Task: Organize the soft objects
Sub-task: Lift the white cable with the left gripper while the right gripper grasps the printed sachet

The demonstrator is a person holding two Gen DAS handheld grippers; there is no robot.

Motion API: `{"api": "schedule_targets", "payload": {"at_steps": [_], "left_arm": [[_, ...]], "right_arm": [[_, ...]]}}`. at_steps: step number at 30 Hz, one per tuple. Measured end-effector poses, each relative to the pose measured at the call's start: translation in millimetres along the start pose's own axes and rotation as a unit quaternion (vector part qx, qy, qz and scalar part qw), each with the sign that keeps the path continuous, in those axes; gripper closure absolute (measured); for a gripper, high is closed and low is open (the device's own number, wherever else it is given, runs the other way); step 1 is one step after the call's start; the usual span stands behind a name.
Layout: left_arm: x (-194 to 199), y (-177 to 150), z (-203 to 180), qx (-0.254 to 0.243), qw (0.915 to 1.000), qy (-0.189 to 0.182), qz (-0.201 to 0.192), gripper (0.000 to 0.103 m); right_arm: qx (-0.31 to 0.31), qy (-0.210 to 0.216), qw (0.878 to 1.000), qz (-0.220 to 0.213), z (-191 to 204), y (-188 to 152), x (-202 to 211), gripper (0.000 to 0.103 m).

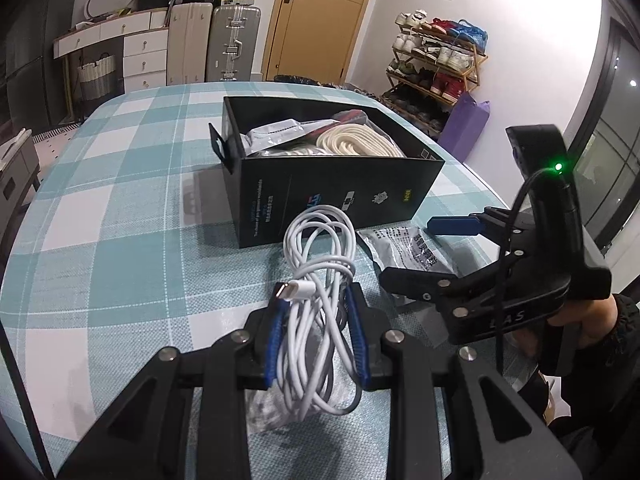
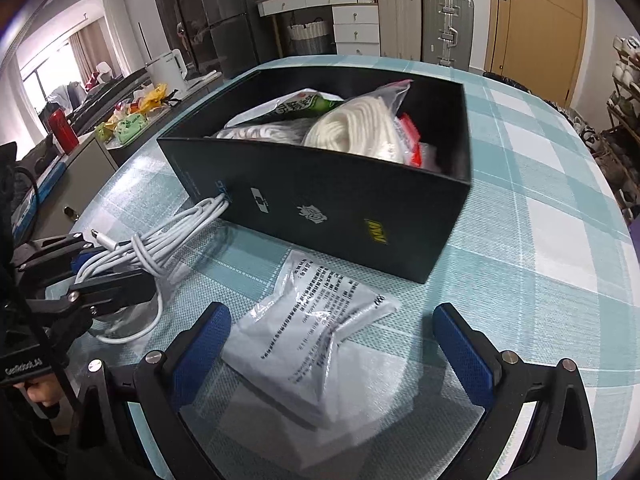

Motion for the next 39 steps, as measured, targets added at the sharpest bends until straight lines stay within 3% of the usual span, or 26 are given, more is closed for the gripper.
{"api": "schedule_targets", "payload": {"at_steps": [14,22,29,39], "left_arm": [[5.9,3.6,0.2,0.002,0.9998,0.0,-0.019,0.076],[13.2,7.0,-2.9,0.0,0.9995,-0.001,-0.033,0.076],[16.5,9.0,-4.0,0.001,0.9992,-0.003,-0.04,0.076],[20.0,13.5,-5.9,-0.003,0.9987,-0.001,-0.05,0.076]], "right_arm": [[0.001,-0.039,0.999,0.019,-21.4,-4.5,0.9,0.001],[0.004,-0.03,0.999,0.013,-9.8,1.6,-2.2,0.002],[0.026,-0.031,0.999,0.002,-2.5,-2.9,5.4,0.041],[0.033,-0.009,0.999,-0.01,-1.9,-12.1,17.0,0.066]]}}
Point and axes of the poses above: each gripper's, at about its wrist camera, not at the fingertips, and x roughly against the way its jaws point, z to its left, y to its top, the point moved 8 cm from there along -x, roughly the way its jaws point, and after that the axes turned 5 degrees about x, right-handed, at the moved point
